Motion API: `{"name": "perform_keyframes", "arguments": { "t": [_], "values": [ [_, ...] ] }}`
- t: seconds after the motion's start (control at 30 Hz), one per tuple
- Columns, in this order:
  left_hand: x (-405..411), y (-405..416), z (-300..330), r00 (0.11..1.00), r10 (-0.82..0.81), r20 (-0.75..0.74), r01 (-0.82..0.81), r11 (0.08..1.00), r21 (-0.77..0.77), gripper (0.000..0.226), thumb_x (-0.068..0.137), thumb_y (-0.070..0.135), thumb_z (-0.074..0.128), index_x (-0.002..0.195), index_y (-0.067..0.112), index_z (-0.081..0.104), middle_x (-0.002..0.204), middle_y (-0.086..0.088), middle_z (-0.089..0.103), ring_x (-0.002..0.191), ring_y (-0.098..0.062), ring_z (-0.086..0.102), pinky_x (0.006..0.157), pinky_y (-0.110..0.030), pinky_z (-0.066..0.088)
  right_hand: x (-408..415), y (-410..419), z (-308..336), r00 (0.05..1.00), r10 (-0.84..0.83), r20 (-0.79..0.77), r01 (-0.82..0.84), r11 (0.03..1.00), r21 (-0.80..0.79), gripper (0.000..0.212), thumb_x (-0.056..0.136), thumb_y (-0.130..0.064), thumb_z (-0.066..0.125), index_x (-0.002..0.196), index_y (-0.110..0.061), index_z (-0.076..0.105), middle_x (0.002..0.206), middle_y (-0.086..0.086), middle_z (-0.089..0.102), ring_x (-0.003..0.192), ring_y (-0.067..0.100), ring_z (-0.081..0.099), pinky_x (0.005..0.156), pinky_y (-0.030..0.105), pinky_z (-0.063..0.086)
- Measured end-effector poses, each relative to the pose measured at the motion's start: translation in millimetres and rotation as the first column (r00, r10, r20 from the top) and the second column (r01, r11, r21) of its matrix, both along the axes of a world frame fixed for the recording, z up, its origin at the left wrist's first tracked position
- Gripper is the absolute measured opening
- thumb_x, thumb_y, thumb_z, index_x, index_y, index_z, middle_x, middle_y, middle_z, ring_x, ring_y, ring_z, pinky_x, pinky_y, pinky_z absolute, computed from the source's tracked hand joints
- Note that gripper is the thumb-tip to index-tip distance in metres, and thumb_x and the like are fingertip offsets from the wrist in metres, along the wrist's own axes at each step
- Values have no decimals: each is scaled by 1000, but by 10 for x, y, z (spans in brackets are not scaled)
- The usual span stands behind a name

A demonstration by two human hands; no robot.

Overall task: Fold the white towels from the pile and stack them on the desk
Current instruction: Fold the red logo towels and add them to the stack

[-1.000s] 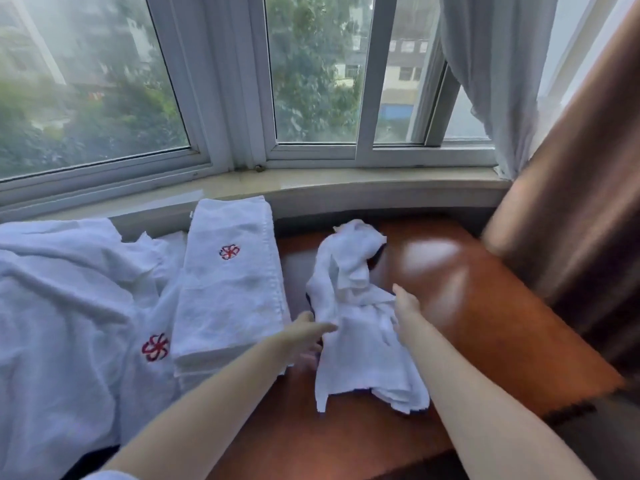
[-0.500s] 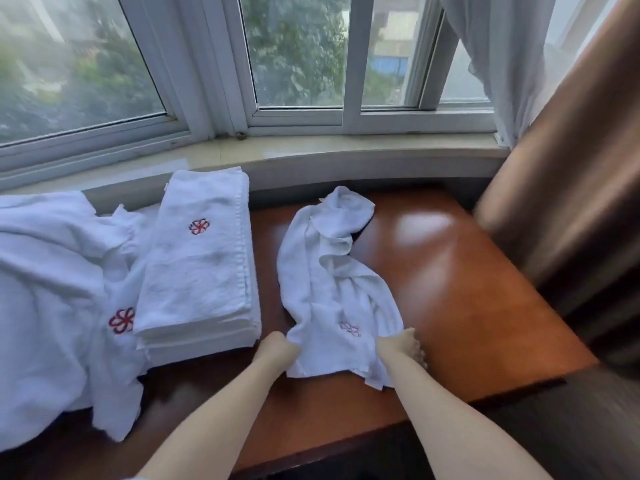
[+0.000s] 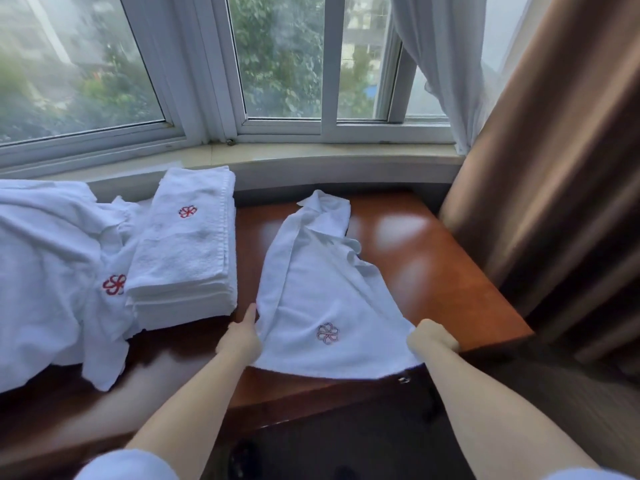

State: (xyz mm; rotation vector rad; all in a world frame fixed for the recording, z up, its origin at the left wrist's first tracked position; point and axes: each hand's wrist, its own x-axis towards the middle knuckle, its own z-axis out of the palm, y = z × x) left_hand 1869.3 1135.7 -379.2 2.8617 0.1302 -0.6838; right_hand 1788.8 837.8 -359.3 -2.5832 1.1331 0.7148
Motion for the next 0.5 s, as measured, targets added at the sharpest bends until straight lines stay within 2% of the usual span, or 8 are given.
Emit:
{"name": "perform_keyframes", "arguments": {
  "t": [0.07,0.1,0.17,0.23,0.3,0.37,0.43,0.5],
  "values": [
    [-140,-73,-30,995,-62,-75,60,998,-23,58,96,11,37,151,22,24,133,-13,48,124,-30,51,98,-39,46,-112,-6,-70,999,10,-43,-13,998,-53,39,90,-13,54,129,-13,56,132,-2,54,118,19,55,84,27,45],
    [-195,-98,-44,989,-52,-136,44,997,-62,48,98,13,40,145,14,37,116,-8,57,117,-27,56,94,-36,49,-137,-49,-142,995,53,-90,-61,994,-92,38,91,-11,53,129,-12,55,133,-1,53,118,20,55,84,27,45],
    [-359,-175,61,954,-10,-300,-21,995,-101,27,98,16,47,123,13,55,79,1,50,79,-15,60,65,-25,52,-179,-43,-229,996,37,-80,-44,996,-82,37,90,-9,50,126,-13,56,129,1,56,115,21,56,80,28,45],
    [-433,-156,167,900,92,-426,-151,983,-106,18,91,16,56,109,13,52,75,1,48,61,-10,48,49,-19,42,-212,17,-254,996,-34,79,38,998,-55,38,88,-9,50,125,-14,54,123,2,58,109,22,59,74,29,45],
    [-461,-145,219,858,86,-507,-192,968,-160,35,80,16,63,112,11,50,85,-4,51,67,-15,50,55,-20,41,-197,70,-334,945,-60,320,52,998,33,42,87,-6,48,128,-15,48,125,5,53,105,27,58,73,32,46],
    [-424,-182,239,906,33,-422,-150,957,-248,26,76,16,66,97,9,52,86,-10,49,68,-22,49,57,-23,41,-154,119,-358,844,-113,525,20,984,179,47,88,-2,39,132,-18,44,129,5,46,101,30,56,75,35,46],
    [-351,-242,258,962,128,-239,-214,901,-378,16,79,6,61,75,11,46,81,-10,46,68,-25,52,52,-25,48,-55,181,-311,787,-149,598,-3,969,246,47,90,-2,35,133,-19,45,132,5,45,106,31,53,83,37,46],
    [-275,-241,230,981,187,-46,-191,918,-346,8,84,3,50,79,9,51,102,-14,48,88,-31,57,70,-33,51,50,227,-270,753,-202,626,23,959,281,43,90,-3,36,129,-17,48,131,7,48,113,31,50,88,36,44]
  ]
}}
